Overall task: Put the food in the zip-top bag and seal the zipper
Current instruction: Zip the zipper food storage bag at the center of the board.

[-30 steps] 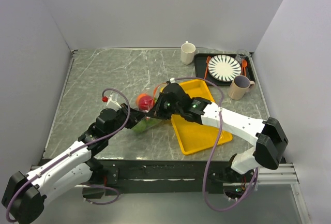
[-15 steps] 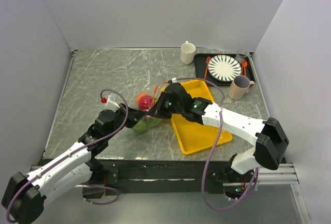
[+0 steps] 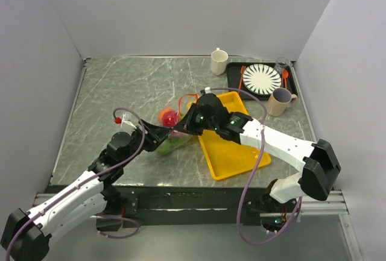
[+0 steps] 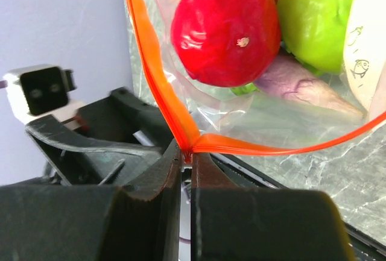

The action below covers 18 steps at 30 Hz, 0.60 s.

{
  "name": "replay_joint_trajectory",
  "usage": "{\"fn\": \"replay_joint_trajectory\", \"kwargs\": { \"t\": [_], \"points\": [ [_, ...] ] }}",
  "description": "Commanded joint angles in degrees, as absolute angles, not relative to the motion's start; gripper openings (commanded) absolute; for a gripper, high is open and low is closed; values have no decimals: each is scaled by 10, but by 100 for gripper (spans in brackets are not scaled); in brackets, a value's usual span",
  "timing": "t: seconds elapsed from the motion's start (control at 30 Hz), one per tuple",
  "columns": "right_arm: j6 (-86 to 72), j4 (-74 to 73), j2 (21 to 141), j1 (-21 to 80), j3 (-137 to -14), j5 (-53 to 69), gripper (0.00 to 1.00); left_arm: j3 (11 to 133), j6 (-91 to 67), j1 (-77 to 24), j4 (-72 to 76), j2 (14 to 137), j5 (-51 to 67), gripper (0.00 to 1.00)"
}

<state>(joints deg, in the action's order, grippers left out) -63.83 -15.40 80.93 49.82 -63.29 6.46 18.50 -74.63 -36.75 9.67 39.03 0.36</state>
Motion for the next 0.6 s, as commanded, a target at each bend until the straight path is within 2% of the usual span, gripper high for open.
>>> {"fn": "replay_joint_trajectory", "kwargs": {
  "t": [0.0,0.03,0.13,0.4,0.57],
  "points": [
    [-641,-125,784,496,-628,61,4,169,-766,-369,148,399,2,72],
    [-641,-124,780,495,-626,61,4,167,-770,-369,162,403,2,77],
    [-642,-120,775,496,-620,62,4,164,-783,-369,185,421,6,78],
    [-642,-120,760,496,-606,54,4,146,-852,-369,241,431,8,69],
    [-642,-118,758,496,-602,50,5,139,-902,-369,206,387,2,71]
  ]
}}
